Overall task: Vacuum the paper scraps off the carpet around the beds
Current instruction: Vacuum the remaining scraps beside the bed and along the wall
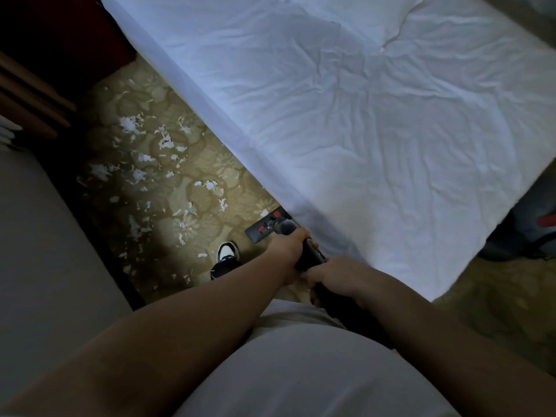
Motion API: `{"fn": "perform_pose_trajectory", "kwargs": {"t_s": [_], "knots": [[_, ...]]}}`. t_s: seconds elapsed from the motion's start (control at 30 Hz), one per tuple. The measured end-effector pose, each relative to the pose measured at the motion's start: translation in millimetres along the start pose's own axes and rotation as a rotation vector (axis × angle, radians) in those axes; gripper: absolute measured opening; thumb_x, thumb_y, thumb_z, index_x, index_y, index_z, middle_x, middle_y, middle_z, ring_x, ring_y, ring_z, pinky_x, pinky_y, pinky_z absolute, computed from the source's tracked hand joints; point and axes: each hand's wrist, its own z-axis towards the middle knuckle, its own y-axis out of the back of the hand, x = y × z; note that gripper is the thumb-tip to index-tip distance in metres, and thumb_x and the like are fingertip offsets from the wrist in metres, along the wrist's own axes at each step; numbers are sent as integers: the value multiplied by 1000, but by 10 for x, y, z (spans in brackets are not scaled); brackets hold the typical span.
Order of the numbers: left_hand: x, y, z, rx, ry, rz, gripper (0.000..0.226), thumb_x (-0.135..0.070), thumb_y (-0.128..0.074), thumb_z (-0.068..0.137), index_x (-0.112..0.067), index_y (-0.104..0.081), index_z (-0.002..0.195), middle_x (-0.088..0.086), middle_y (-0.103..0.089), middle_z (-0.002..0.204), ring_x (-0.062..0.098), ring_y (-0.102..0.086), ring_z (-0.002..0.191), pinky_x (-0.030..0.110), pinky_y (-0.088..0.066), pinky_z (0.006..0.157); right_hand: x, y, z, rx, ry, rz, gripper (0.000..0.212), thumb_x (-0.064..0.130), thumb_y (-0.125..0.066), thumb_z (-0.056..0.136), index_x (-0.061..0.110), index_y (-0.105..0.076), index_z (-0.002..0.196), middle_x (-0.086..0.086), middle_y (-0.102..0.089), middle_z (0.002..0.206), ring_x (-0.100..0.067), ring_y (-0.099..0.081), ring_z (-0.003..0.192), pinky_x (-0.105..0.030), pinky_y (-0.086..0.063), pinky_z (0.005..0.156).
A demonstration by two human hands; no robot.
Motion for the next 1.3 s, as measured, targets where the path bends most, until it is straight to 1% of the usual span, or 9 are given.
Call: {"fn": "perform_pose_trajectory", "kwargs": {"t_s": [0.13,0.27,0.4,0.5,0.73,0.87,0.97,1.13,1.3], "knots": [[-646,475,192,16,-2,0,11,-10,-62,96,-3,-53,95,13,-63,76,26,-62,68,40,-55,64,742,-292,234,-30,-9,16,25,15,-70,86,-6,-70,100,-19,-75,76,-34,-72,67,-42,-60,67],[-1249,917,389,2,3,-33,11,-11,-61,97,-5,-52,100,12,-62,76,25,-63,69,42,-54,66,1470,-567,403,-26,-9,8,24,14,-71,81,-7,-73,94,-24,-77,81,-38,-74,72,-52,-64,76],[-1741,1303,539,-12,-7,-49,11,-9,-61,96,-5,-51,93,11,-60,70,24,-61,64,43,-54,71,2036,-753,536,-4,16,38,11,8,-68,88,0,-69,80,-11,-69,60,-21,-64,46,-27,-54,49],[-2056,1590,644,-52,-11,-83,11,-10,-63,95,-4,-53,97,9,-61,67,22,-62,60,43,-55,71,2398,-884,682,21,16,37,12,6,-66,88,-4,-67,80,-7,-64,50,-16,-59,35,-18,-45,40],[-2573,2286,794,-144,-55,-84,19,-15,-64,98,-2,-55,108,11,-63,81,24,-63,72,45,-56,77,3045,-1312,1043,106,92,24,16,14,-69,79,-1,-74,84,-14,-74,70,-23,-69,58,-31,-57,62],[-2650,2512,826,-174,-54,-61,18,-20,-64,98,-3,-58,97,8,-63,77,26,-61,70,44,-54,73,3188,-1446,1138,134,101,22,28,14,-72,81,-7,-75,100,-23,-78,93,-32,-76,76,-42,-63,81],[-2607,2545,824,-187,-67,-58,17,-19,-63,99,-3,-59,94,8,-63,78,26,-61,72,44,-55,72,3171,-1482,1146,148,103,-3,31,16,-73,77,-5,-75,99,-23,-79,92,-40,-78,91,-51,-63,91],[-2368,2349,737,-151,-36,-72,15,-17,-62,98,-3,-56,100,8,-63,75,24,-61,69,40,-56,65,2885,-1388,1058,147,82,15,20,11,-72,81,-5,-73,93,-14,-76,75,-24,-73,64,-33,-61,65],[-1933,1946,603,-140,-19,-77,17,-16,-64,97,-2,-58,105,9,-64,77,23,-63,68,38,-58,62,2389,-1182,812,100,49,21,18,7,-70,84,-6,-70,96,-13,-74,71,-23,-71,57,-27,-55,50]]}}
